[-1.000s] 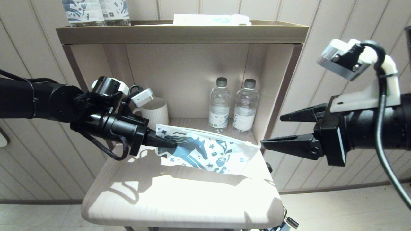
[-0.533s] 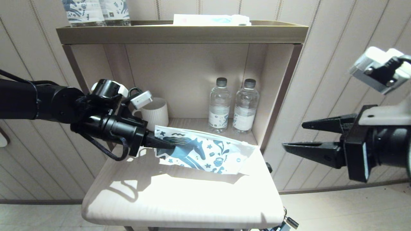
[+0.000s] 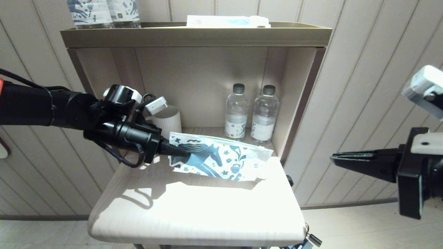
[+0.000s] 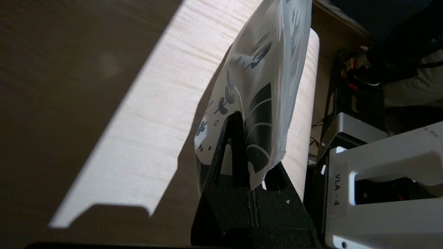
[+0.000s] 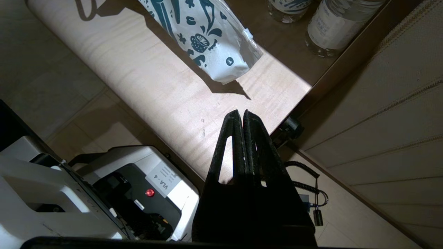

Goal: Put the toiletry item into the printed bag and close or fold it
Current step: Close the strorage bag and place it on the desk

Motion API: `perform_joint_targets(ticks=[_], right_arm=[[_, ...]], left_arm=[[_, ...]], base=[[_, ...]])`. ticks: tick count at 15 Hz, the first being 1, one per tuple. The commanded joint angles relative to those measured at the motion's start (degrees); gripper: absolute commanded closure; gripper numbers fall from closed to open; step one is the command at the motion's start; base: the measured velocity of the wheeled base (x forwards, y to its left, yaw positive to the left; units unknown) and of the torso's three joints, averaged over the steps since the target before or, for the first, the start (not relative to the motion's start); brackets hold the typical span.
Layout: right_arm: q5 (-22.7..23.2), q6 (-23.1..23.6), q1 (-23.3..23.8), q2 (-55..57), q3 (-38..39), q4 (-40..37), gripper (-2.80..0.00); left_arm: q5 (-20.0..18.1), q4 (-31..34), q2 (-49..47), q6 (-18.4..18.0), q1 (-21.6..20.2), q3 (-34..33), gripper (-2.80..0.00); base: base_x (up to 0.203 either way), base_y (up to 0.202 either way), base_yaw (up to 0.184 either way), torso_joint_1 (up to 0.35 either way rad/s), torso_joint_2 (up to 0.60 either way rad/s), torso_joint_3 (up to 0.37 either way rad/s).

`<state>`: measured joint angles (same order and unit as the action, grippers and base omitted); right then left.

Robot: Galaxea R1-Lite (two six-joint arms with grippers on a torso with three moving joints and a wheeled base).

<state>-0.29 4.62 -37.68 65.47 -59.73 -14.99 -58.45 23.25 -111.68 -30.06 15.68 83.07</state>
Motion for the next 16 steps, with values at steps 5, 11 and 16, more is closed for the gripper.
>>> perform_joint_targets(ticks=[5, 11, 16], right_arm=[[0.2, 0.1, -0.2, -0.7, 0.9, 0.0, 0.0], [0.4, -0.1, -0.6, -0.6, 1.3, 0.0, 0.0], [0.6, 0.0, -0.6, -0.7, 1.8, 0.0, 0.0]], left_arm=[[-0.2, 0.2, 0.1, -0.2, -0.3, -0.1, 0.0], [1.1, 0.0, 0.7, 2.5, -1.4, -0.1, -2.8], [1.1, 0.0, 1.3, 2.5, -1.4, -0.6, -2.8]], base=[[0.0, 0.0, 0.0, 0.0, 0.0, 0.0], [0.0, 0.0, 0.0, 0.0, 0.0, 0.0], [0.0, 0.0, 0.0, 0.0, 0.0, 0.0]])
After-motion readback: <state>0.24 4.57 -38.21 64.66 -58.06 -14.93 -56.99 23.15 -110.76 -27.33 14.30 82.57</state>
